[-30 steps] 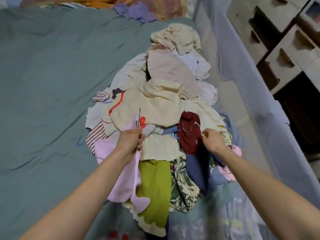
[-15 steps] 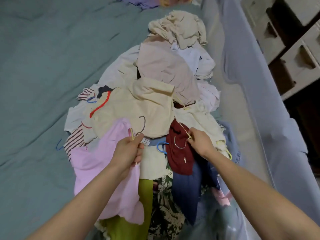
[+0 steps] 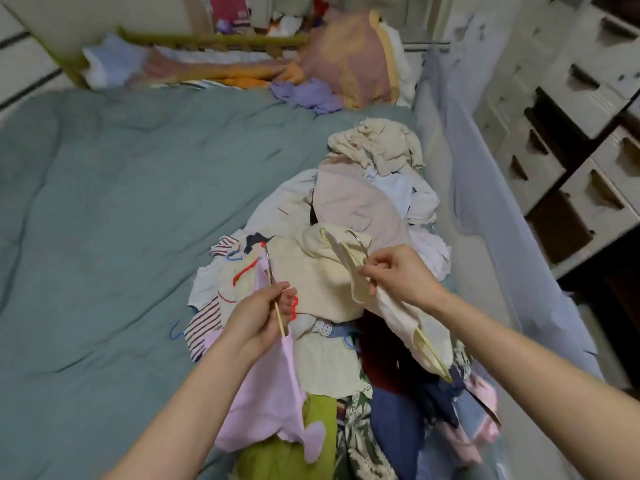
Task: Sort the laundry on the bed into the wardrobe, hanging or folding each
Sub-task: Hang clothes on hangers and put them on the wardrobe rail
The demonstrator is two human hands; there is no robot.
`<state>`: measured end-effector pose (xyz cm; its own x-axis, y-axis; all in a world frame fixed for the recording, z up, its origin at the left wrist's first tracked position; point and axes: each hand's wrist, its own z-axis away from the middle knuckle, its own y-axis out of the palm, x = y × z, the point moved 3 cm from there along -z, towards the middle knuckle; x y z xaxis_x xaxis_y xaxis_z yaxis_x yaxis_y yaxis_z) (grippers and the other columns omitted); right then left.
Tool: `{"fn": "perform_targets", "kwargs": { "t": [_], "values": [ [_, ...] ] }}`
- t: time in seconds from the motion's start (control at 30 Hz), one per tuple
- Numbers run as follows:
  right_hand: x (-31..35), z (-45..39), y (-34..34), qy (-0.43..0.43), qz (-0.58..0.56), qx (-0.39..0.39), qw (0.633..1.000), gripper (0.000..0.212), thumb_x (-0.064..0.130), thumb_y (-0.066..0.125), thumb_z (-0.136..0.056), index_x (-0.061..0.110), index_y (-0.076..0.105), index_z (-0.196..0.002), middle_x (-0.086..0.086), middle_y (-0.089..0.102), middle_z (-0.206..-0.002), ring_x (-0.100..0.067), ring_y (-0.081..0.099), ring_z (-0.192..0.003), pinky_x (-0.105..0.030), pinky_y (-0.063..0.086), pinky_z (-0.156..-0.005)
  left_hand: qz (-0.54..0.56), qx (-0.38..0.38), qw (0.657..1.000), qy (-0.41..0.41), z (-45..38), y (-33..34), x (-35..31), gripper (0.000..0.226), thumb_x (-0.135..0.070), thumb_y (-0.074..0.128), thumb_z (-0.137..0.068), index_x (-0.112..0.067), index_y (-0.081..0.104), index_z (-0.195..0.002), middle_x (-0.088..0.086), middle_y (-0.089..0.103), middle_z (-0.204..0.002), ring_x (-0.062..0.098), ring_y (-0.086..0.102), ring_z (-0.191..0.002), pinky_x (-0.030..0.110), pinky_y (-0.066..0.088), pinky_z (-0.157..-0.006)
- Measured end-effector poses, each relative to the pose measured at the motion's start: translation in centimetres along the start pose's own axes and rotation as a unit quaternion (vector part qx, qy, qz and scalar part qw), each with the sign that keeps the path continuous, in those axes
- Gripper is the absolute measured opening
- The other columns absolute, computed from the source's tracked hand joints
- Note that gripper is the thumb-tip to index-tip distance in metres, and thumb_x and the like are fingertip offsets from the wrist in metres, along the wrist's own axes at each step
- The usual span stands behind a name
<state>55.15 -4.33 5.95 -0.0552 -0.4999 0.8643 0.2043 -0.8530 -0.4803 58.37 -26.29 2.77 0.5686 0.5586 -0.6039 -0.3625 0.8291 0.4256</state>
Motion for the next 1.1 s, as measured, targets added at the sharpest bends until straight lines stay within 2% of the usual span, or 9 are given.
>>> {"fn": "perform_targets", "kwargs": {
  "t": [0.17, 0.27, 0.47, 0.63, 0.77, 0.83, 0.9, 0.97, 1.1],
  "values": [
    [9.2, 0.7, 3.0, -0.044, -0.029, 0.002, 0.999, 0.025, 0.018, 0.067, -0.088, -0.002, 0.070, -0.074, -0.013, 0.064, -0.056, -0.004, 0.036, -0.035, -0.011, 0.027, -0.040, 0.083, 0.056, 0.995, 0.024, 4.5, -1.2, -5.2, 0.013, 0.000, 0.044, -0.099, 0.004, 0.056, -0.100, 0.017, 0.070, -0.072, 0.020, 0.071, -0.061, 0.028, 0.059, -0.056],
    [13.3, 1.3, 6.0, -0.075, -0.028, -0.004, 0.997, 0.029, 0.023, 0.072, -0.084, -0.002, 0.068, -0.070, -0.011, 0.059, -0.053, -0.004, 0.036, -0.038, -0.015, 0.029, -0.042, 0.076, 0.087, 0.992, 0.042, 7.4, -2.4, -8.0, 0.013, 0.005, 0.044, -0.097, 0.005, 0.056, -0.101, 0.020, 0.068, -0.089, 0.026, 0.068, -0.083, 0.035, 0.054, -0.081],
    [18.7, 4.0, 13.6, -0.126, 0.037, 0.011, 0.991, 0.028, 0.025, 0.072, -0.084, 0.008, 0.066, -0.062, 0.008, 0.046, -0.042, -0.005, 0.036, -0.038, -0.016, 0.026, -0.044, -0.062, 0.074, 0.991, 0.088, 11.4, -6.7, -11.2, 0.021, 0.014, 0.052, -0.088, -0.005, 0.060, -0.092, 0.006, 0.065, -0.079, 0.011, 0.062, -0.070, 0.020, 0.055, -0.069],
    [20.3, 5.6, 18.6, -0.109, 0.014, 0.009, 0.994, 0.027, 0.026, 0.068, -0.087, 0.013, 0.069, -0.063, 0.011, 0.046, -0.041, -0.003, 0.037, -0.041, -0.018, 0.027, -0.046, -0.090, 0.077, 0.990, 0.074, 12.5, -11.3, -12.1, 0.033, 0.015, 0.043, -0.086, -0.014, 0.059, -0.085, -0.004, 0.067, -0.064, 0.006, 0.060, -0.058, 0.023, 0.051, -0.067],
    [21.0, 7.2, 21.4, -0.114, -0.007, -0.003, 0.993, 0.017, 0.031, 0.069, -0.086, 0.015, 0.072, -0.091, 0.006, 0.068, -0.080, -0.006, 0.058, -0.067, -0.022, 0.047, -0.062, -0.020, 0.093, 0.989, 0.112, 12.9, -15.3, -13.9, 0.036, 0.019, 0.042, -0.089, -0.011, 0.057, -0.101, -0.001, 0.068, -0.094, 0.013, 0.065, -0.075, 0.031, 0.051, -0.069],
    [20.7, 8.1, 22.7, -0.108, 0.006, -0.017, 0.994, 0.027, 0.029, 0.076, -0.079, 0.018, 0.065, -0.101, 0.007, 0.065, -0.097, -0.011, 0.063, -0.079, -0.017, 0.049, -0.064, 0.017, 0.085, 0.986, 0.142, 12.9, -17.3, -14.9, 0.039, 0.021, 0.044, -0.088, -0.011, 0.052, -0.109, 0.003, 0.066, -0.100, 0.017, 0.066, -0.081, 0.032, 0.053, -0.066],
    [20.4, 8.8, 24.3, -0.087, 0.005, 0.007, 0.996, 0.028, 0.019, 0.080, -0.074, 0.012, 0.061, -0.094, 0.000, 0.064, -0.093, -0.016, 0.062, -0.072, -0.013, 0.044, -0.054, 0.028, 0.073, 0.982, 0.171, 13.0, -19.0, -15.6, 0.041, 0.020, 0.050, -0.086, -0.012, 0.050, -0.112, 0.006, 0.067, -0.102, 0.018, 0.069, -0.080, 0.031, 0.057, -0.064],
    [20.2, 9.3, 26.0, -0.081, 0.002, 0.058, 0.995, 0.020, 0.009, 0.079, -0.073, 0.007, 0.062, -0.082, -0.007, 0.065, -0.078, -0.017, 0.059, -0.065, -0.022, 0.046, -0.055, 0.017, 0.058, 0.980, 0.189, 13.3, -20.2, -15.8, 0.040, 0.018, 0.058, -0.083, -0.011, 0.051, -0.110, 0.009, 0.068, -0.103, 0.017, 0.070, -0.081, 0.029, 0.060, -0.067],
    [20.7, 9.9, 28.5, -0.087, 0.011, 0.076, 0.993, 0.017, 0.004, 0.078, -0.072, 0.008, 0.062, -0.071, 0.000, 0.057, -0.063, -0.012, 0.053, -0.059, -0.022, 0.044, -0.055, 0.008, 0.031, 0.982, 0.186, 13.2, -22.2, -15.4, 0.028, 0.017, 0.060, -0.082, -0.005, 0.055, -0.099, 0.012, 0.068, -0.091, 0.011, 0.071, -0.066, 0.022, 0.059, -0.063]
  ]
}}
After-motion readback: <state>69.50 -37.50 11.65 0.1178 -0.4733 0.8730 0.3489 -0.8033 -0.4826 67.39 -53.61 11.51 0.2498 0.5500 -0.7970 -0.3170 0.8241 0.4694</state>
